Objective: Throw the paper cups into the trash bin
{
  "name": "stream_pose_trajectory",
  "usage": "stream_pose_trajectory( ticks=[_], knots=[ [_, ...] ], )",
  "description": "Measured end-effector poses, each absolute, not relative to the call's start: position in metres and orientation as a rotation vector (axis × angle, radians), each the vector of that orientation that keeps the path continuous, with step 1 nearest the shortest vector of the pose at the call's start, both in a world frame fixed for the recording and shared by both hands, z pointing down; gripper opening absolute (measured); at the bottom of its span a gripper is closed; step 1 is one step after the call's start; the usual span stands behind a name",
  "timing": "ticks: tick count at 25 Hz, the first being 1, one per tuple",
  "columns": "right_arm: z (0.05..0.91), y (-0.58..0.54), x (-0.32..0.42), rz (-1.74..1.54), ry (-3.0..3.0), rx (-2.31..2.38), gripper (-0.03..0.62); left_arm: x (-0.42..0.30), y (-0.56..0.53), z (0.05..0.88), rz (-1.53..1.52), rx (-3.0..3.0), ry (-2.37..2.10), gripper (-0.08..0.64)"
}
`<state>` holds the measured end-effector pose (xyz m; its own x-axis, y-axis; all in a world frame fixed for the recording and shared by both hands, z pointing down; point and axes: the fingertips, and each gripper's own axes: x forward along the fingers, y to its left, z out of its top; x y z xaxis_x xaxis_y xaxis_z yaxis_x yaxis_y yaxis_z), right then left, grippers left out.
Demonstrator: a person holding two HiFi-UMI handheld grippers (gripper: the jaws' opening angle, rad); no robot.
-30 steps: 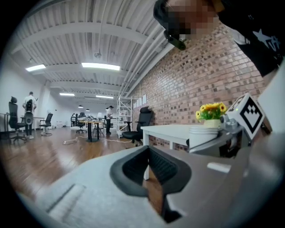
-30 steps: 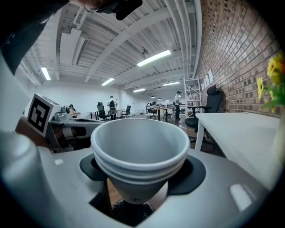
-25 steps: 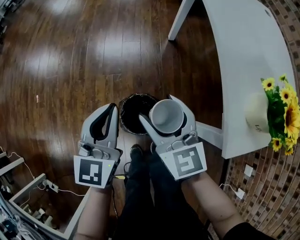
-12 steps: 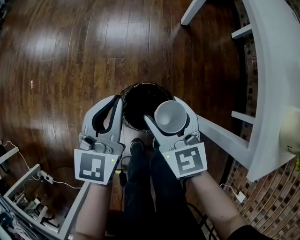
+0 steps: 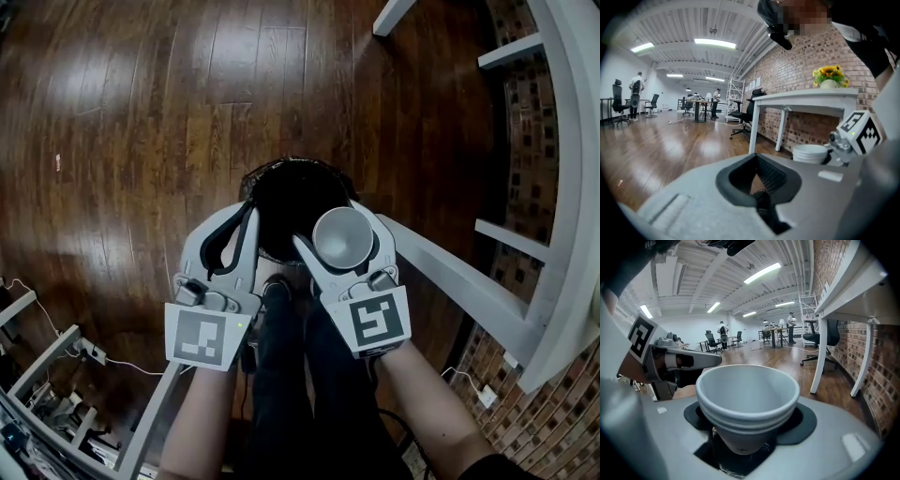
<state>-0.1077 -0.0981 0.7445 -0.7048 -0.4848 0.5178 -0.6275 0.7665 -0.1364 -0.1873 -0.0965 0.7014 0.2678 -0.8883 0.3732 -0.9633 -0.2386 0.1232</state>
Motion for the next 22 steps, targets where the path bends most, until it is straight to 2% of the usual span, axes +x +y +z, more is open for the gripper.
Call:
stream_pose_trajectory(
  ticks=[5,22],
  knots=[
    [0.753,-0.105,-0.113,0.424,-2.487,0.851,0.345,-0.189,-0.106,0.739,0.349,2.158,-1.663,0.005],
    [0.805,-0.135,-0.123,0.423,-2.409,0.823,0.345,-0.190,-0.103,0.768,0.343,2.152,-1.686,0.005]
  ],
)
